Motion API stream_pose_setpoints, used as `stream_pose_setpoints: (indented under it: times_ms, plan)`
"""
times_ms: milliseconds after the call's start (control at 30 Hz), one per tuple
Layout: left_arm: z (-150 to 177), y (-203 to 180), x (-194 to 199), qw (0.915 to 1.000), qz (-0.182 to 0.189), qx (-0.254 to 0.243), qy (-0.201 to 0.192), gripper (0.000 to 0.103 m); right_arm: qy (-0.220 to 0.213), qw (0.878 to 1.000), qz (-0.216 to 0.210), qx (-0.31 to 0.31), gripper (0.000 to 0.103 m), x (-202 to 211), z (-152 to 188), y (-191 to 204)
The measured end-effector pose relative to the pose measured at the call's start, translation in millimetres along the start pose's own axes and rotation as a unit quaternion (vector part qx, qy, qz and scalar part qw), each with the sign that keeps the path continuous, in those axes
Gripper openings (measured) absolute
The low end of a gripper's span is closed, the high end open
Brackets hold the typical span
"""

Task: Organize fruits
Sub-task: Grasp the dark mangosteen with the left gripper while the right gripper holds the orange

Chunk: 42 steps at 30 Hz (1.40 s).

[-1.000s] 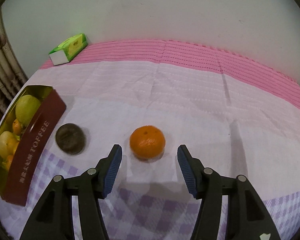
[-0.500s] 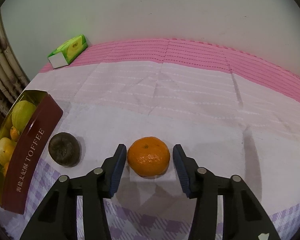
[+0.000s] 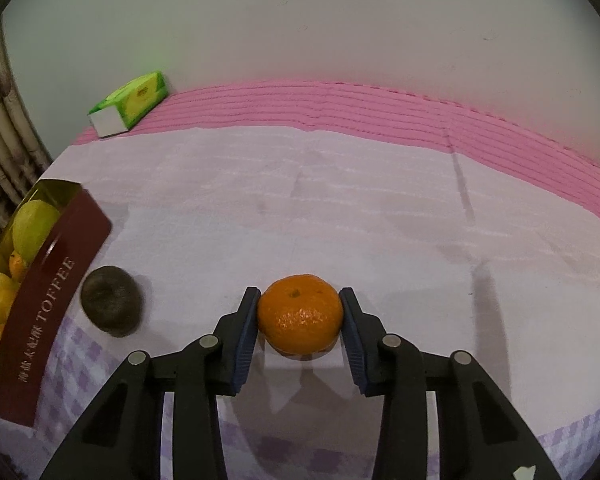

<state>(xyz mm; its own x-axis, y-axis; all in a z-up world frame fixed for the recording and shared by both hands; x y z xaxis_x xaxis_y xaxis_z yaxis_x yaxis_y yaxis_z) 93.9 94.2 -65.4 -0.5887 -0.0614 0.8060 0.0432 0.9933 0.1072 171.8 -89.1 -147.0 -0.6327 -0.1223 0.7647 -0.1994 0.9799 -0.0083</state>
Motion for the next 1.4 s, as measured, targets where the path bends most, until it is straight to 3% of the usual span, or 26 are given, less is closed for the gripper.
stream_pose_setpoints:
  times_ms: [433,833,1100,1400]
  plan:
    - [-5,-36,-13,0.9994,0.029,-0.015,0.01,0.08,-0.009,0.998,0.057,-0.002,0.037,8,9,-53]
    - [-22,-65,-36,0.9981,0.054,-0.019,0.02,0.08,-0.013,0.999,0.05,-0.015,0.037,12,13,-67]
    - [-25,-72,-62,0.997,0.067,-0.008,0.039,0.069,-0.014,0.999,0.05,-0.015,0.037,11,13,-68]
    - [-24,-78,-82,0.9964,0.066,-0.008,0.053,0.067,-0.013,0.999,0.05,-0.015,0.038,12,13,-68]
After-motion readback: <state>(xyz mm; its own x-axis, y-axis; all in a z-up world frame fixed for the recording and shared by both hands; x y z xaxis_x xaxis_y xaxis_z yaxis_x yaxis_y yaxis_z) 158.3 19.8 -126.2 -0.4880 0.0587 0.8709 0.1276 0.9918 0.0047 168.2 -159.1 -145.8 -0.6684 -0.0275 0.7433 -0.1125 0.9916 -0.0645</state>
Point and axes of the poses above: each gripper's, at about its wrist camera, not at the fingertips, and x roughly against the way its jaws point, y to its left, z to its underside, the point moved 8 cm from there along -x, roughly the way its jaws point
